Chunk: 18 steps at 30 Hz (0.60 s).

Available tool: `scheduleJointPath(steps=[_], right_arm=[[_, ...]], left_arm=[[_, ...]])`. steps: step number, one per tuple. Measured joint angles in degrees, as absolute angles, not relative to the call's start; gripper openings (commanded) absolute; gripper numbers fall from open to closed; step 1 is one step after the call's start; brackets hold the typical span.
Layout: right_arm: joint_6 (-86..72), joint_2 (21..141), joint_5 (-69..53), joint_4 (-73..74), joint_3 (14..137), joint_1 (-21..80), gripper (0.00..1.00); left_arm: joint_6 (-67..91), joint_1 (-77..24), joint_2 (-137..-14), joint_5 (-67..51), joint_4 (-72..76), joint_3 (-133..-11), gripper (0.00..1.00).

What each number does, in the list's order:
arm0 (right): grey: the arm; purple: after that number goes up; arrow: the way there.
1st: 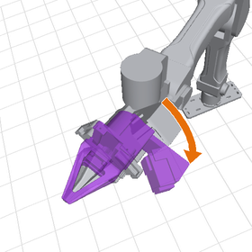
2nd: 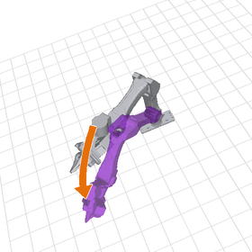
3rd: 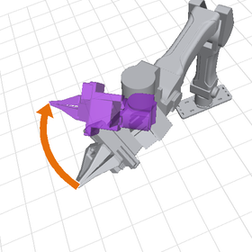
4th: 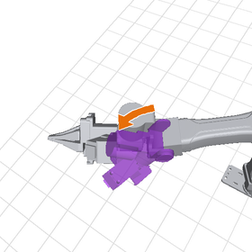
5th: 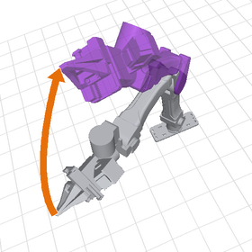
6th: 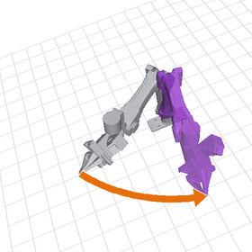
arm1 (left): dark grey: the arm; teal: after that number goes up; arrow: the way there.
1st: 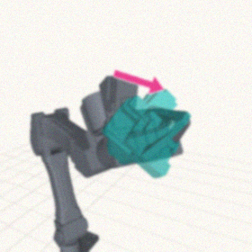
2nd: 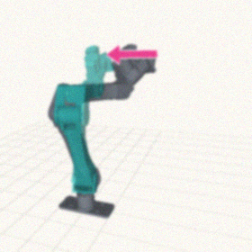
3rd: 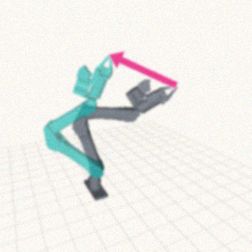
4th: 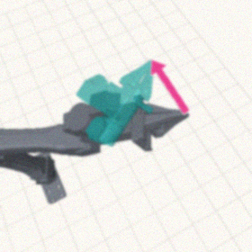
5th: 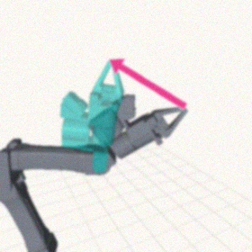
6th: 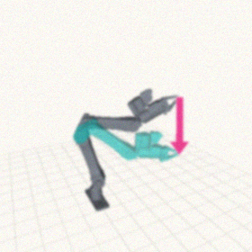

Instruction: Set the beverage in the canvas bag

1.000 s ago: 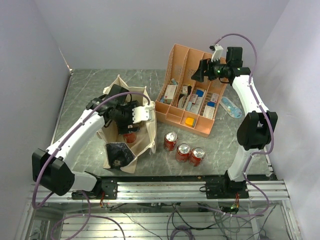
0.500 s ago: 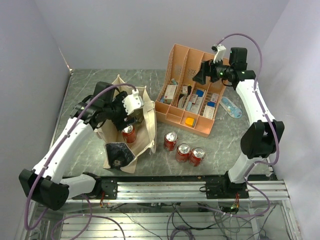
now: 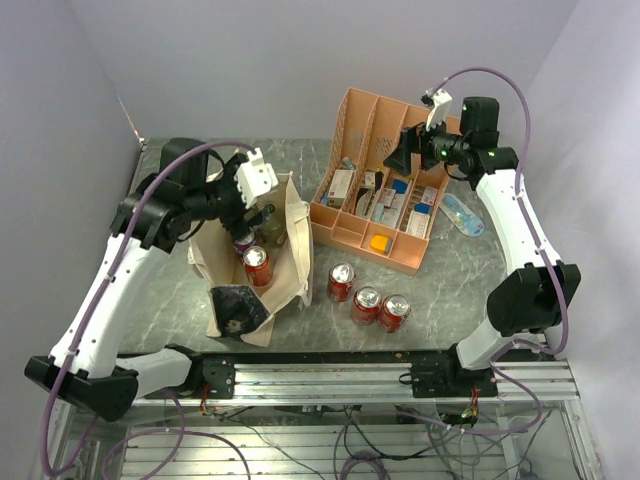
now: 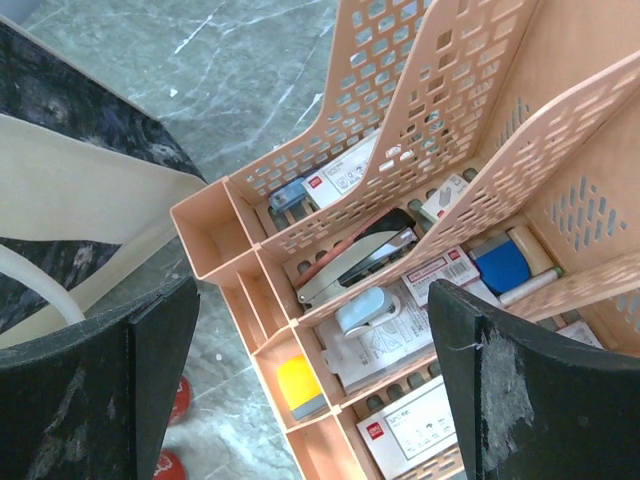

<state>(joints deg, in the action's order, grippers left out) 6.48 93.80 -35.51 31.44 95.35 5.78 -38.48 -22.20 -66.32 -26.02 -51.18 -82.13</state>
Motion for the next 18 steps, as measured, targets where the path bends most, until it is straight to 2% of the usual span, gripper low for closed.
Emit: scheduleJointPath(steps=[5,10,18], right_arm=[[7.01,91.77,-33.63,31.68,94.50,5.76,1.00],[8.93,88.73,-29.85,33.28,94.26,5.74,1.00],[10.63,80.55,-26.09,34.39,88.38,4.49,1.00]], left_arm=[[-38.15,-28.29,-71.68,-26.59,-51.03,-89.73,0.92],[-38.35,-39.05,-78.00,-26.13,-50.92,-92.14,0.95],[-41.32,-49.91,-87.74,-24.97,-51.48,-94.91,0.99]])
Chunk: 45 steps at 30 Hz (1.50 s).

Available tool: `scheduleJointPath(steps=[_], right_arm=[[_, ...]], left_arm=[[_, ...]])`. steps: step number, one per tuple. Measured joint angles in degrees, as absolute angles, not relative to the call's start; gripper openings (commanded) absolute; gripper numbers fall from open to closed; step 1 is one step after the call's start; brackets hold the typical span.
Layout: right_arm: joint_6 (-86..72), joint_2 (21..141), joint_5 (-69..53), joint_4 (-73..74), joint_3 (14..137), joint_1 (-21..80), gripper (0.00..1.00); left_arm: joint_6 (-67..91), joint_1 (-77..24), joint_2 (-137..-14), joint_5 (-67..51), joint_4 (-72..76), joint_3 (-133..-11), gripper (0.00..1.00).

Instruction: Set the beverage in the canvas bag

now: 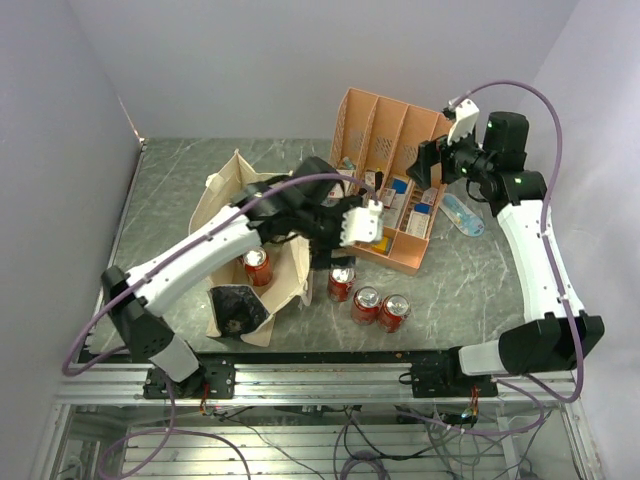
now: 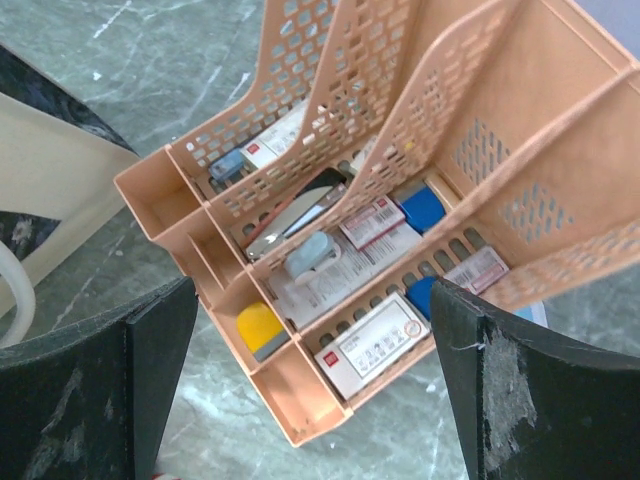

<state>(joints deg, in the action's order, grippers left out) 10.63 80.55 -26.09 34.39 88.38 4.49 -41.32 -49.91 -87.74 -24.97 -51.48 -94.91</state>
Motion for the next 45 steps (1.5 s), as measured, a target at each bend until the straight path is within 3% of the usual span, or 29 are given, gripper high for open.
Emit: scheduleJointPath(steps=[12,28,38,45], right_arm=[[11.03,71.96,-25.02,35.68,84.20,2.42,1.00],[7.53,67.57,-27.68,34.79,79.88,-2.17,1.00],[4.95,67.16,-30.13,34.13,78.83,-5.58,1.00],[4.21,67.09,-31.09,34.02,78.41,-6.28,1.00]], left_arm=[[-44.38,-57.65,-103.98,-19.27,-54.63,-98.63,0.99],[-47.66,-56.18,-108.42,-12.62,-56.23,-96.29,1.00],[-48.49,-54.78,-112.86,-13.39,-56.73,-96.18,0.88],[-47.59,-54.68,-112.95,-14.92,-55.77,-94.80,0.88]])
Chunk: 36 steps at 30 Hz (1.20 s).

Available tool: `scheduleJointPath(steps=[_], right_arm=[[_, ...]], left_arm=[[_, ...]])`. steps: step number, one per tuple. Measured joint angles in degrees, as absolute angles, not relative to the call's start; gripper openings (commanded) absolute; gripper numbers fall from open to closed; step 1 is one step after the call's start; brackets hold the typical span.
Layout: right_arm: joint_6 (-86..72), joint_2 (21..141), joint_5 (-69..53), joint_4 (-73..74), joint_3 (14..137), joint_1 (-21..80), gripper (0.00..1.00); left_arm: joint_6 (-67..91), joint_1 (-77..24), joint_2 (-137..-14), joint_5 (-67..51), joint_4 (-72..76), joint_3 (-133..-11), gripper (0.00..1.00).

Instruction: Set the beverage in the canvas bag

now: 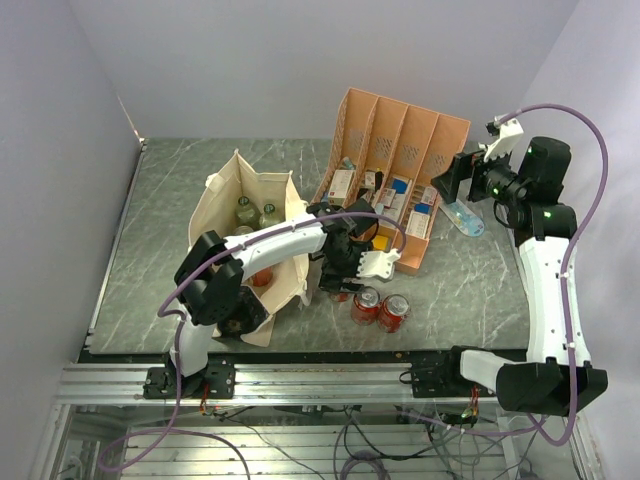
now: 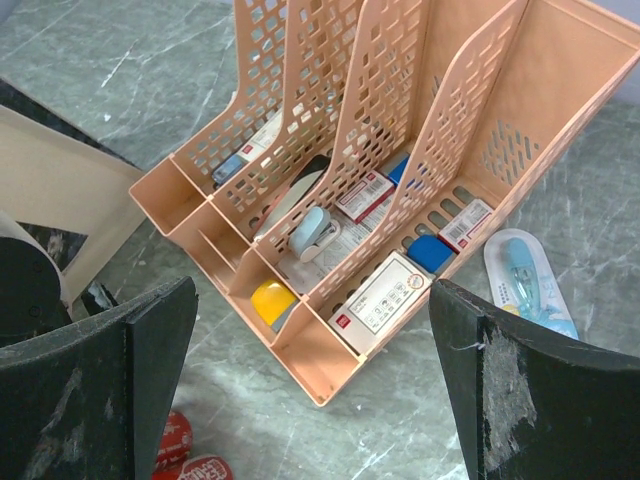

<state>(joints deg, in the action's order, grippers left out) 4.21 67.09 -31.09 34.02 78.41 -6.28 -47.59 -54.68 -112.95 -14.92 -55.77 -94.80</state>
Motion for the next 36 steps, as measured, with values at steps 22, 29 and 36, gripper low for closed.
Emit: scheduleJointPath(steps=[22,29,36], right_arm=[[3.18,66.54,-33.04,33.69,76.34,-6.98,1.00],[2.61,65.71,-33.45,33.67,76.14,-7.46,1.00],[2.17,66.00,-34.09,33.58,76.14,-7.55,1.00]], left_arm=[[-42.39,-54.50,-112.95,-18.33,-53.30,-93.54,0.75],[-41.28,-54.48,-112.95,-19.00,-53.28,-94.06,0.39],[-41.87,-54.33,-112.07,-19.07,-55.81,-100.31,0.11]])
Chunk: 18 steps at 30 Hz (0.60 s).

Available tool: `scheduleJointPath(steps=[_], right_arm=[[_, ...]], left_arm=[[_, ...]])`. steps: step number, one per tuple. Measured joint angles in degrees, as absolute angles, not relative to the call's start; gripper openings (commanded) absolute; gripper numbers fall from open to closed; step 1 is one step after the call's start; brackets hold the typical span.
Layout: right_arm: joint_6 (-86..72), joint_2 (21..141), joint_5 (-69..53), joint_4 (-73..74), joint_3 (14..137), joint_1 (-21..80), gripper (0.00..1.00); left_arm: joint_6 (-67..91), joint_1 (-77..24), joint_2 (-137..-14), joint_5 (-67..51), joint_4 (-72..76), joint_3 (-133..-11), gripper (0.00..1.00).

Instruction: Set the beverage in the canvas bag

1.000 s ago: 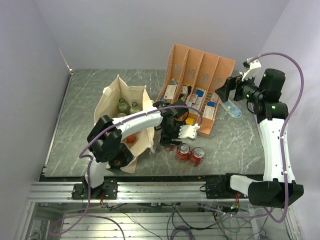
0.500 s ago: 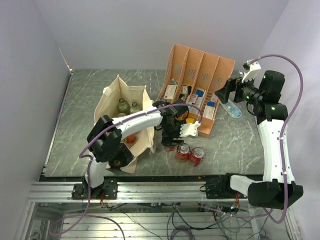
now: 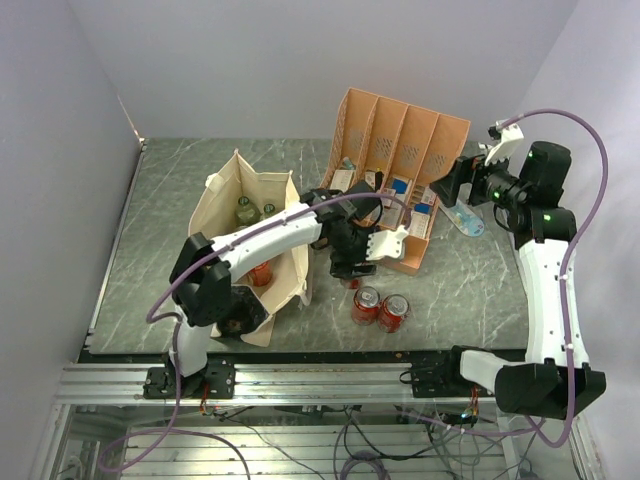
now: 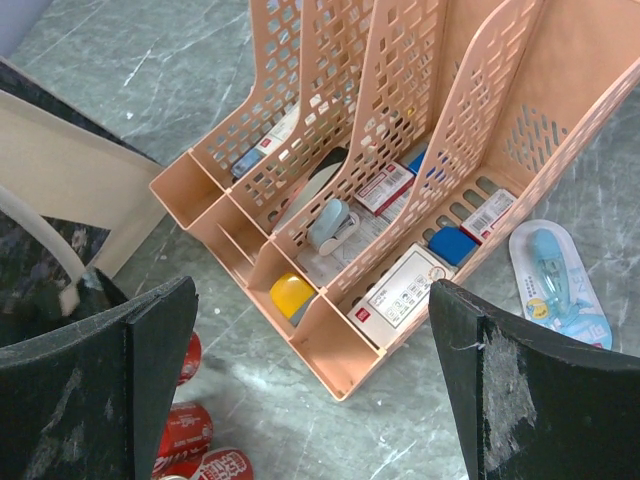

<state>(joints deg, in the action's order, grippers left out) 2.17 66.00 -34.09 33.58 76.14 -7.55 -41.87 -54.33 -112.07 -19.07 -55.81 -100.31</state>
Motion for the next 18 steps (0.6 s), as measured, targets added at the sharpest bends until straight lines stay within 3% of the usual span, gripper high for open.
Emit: scheduleJointPath(steps=[2,11,18], right_arm=[[2.17,66.50,-34.15,33.54,76.14,-7.55,1.00],[4.64,70.11,-34.09,35.09,78.50,-7.55,1.00],[8.69,76.66,-33.71,40.07,87.77,-7.55,1.00]], left_arm=[[-42.41,-54.11,-110.63,-19.11,-56.49,-102.37,0.07],[-43.29,-52.64,-95.72,-19.46,-59.53,-108.44,0.07],[-43.22,-47.22,-83.40,-20.91,-62.54,-109.23,0.07]])
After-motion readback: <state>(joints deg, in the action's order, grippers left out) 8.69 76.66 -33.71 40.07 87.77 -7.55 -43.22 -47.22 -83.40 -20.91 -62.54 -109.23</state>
